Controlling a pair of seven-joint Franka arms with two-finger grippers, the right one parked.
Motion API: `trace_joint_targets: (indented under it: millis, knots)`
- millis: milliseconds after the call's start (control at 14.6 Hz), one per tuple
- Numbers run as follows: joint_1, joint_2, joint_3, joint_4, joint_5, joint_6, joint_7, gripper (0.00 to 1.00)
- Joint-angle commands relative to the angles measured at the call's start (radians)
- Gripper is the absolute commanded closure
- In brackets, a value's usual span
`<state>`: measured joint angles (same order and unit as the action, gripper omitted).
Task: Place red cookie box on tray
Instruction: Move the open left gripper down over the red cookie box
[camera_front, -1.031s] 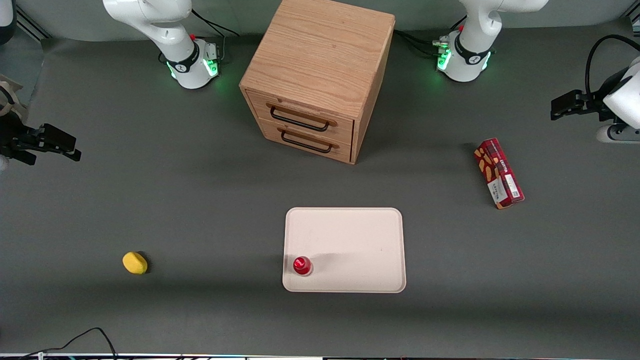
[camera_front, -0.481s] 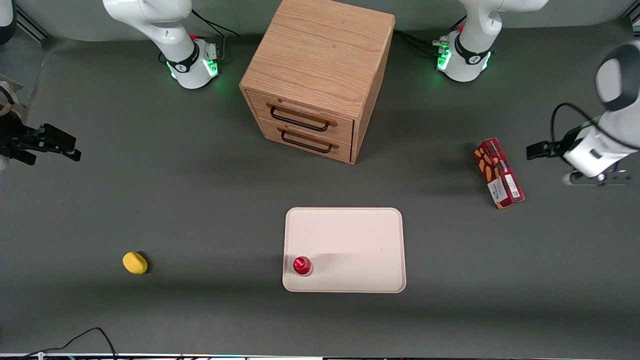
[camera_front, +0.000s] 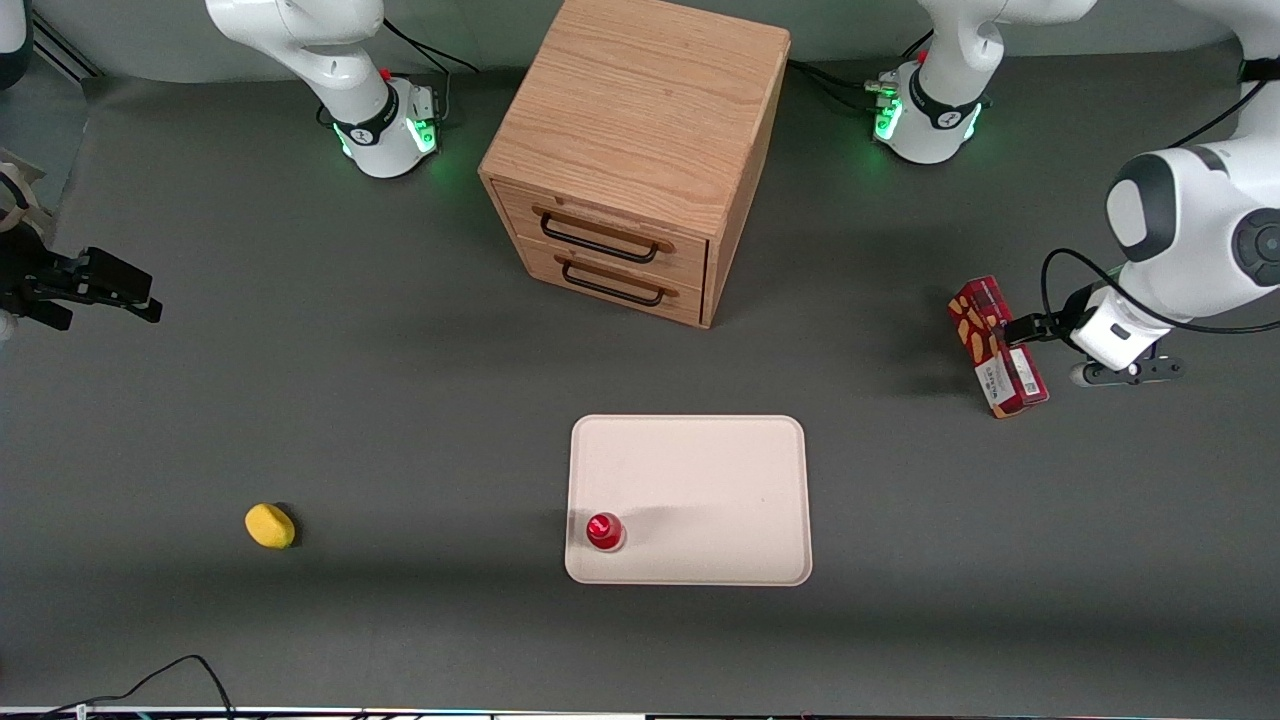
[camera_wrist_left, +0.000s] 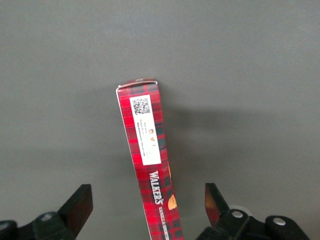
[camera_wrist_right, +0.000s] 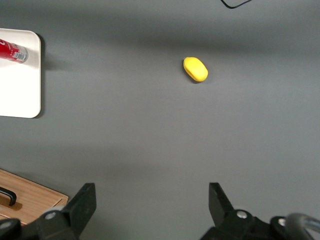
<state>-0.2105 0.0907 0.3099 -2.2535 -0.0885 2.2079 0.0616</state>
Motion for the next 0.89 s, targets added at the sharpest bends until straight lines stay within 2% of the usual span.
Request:
trace_joint_targets:
  millis: [0, 550, 687, 824]
  knots:
    - [-0.004, 0.035, 0.005, -0.017, -0.040, 0.068, -0.002, 0.00]
    - [-0.004, 0.141, 0.003, -0.072, -0.105, 0.262, 0.021, 0.01]
    - [-0.004, 0.142, 0.002, -0.086, -0.112, 0.272, 0.023, 0.12]
    - [-0.006, 0.141, 0.002, -0.100, -0.129, 0.280, 0.023, 0.47]
